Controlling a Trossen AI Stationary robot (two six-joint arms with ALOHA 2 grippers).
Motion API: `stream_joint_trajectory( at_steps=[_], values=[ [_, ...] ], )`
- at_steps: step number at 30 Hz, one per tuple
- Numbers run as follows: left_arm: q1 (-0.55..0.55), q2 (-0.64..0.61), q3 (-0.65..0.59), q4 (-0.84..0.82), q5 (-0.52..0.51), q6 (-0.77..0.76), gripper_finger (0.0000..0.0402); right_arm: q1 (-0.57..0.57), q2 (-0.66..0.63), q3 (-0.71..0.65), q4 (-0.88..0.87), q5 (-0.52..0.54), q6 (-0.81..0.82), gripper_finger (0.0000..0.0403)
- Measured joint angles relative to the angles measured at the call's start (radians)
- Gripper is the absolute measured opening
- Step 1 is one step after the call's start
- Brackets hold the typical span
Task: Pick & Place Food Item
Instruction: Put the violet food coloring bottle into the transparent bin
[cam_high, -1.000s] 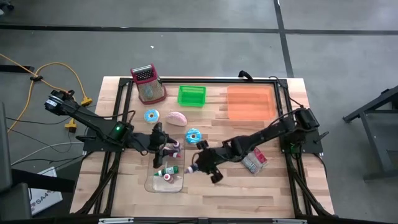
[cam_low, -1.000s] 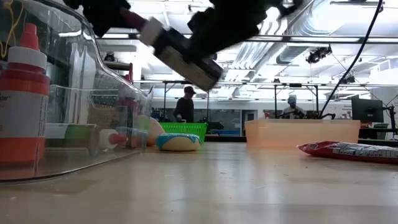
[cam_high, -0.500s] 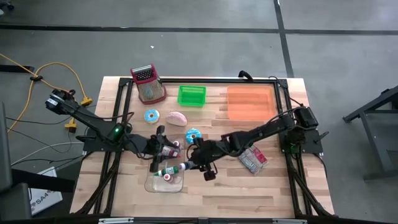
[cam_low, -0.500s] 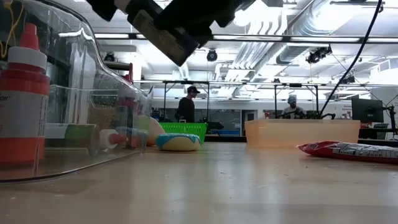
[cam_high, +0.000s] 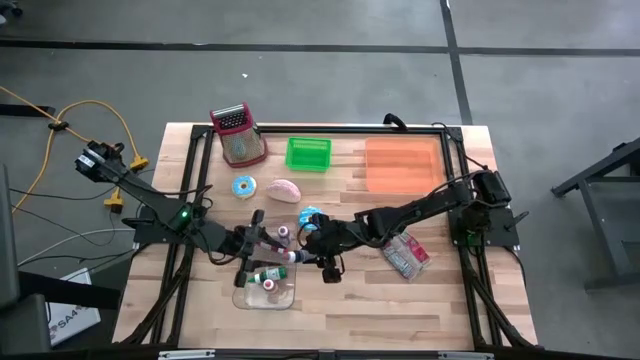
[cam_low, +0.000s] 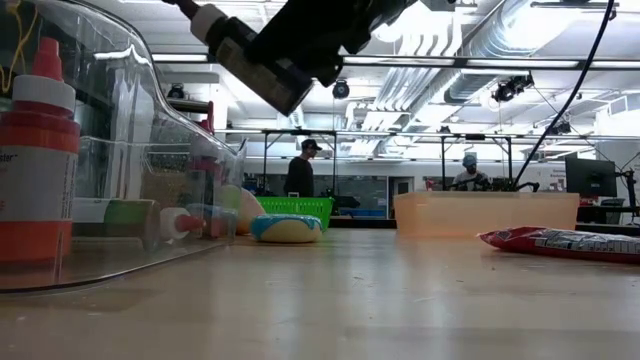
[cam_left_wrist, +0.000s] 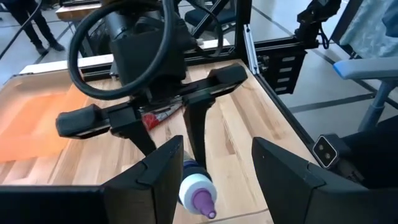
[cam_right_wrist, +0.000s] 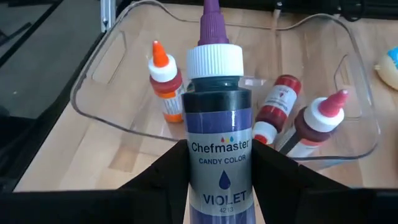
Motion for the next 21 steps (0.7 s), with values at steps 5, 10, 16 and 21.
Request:
stream_joint_trajectory(
  at_steps=[5, 10, 16, 21],
  values=[
    [-0.003, 0.000, 0.000, 0.000, -0.006, 0.000, 0.0185, -0.004, 0.000, 0.000, 0.039, 0.000, 0.000, 0.0142],
    [-0.003, 0.000, 0.000, 0.000, -0.034, -0.001, 0.0185, -0.005, -0.003, 0.000, 0.079, 0.001, 0.001, 0.0142],
    [-0.003, 0.000, 0.000, 0.000, -0.036, -0.003, 0.0185, -0.011, -0.006, 0.000, 0.112, 0.056, 0.003, 0.0142],
    [-0.003, 0.000, 0.000, -0.002, -0.085, -0.003, 0.0185, -0.012, -0.017, 0.000, 0.138, 0.054, 0.003, 0.0142]
  ],
)
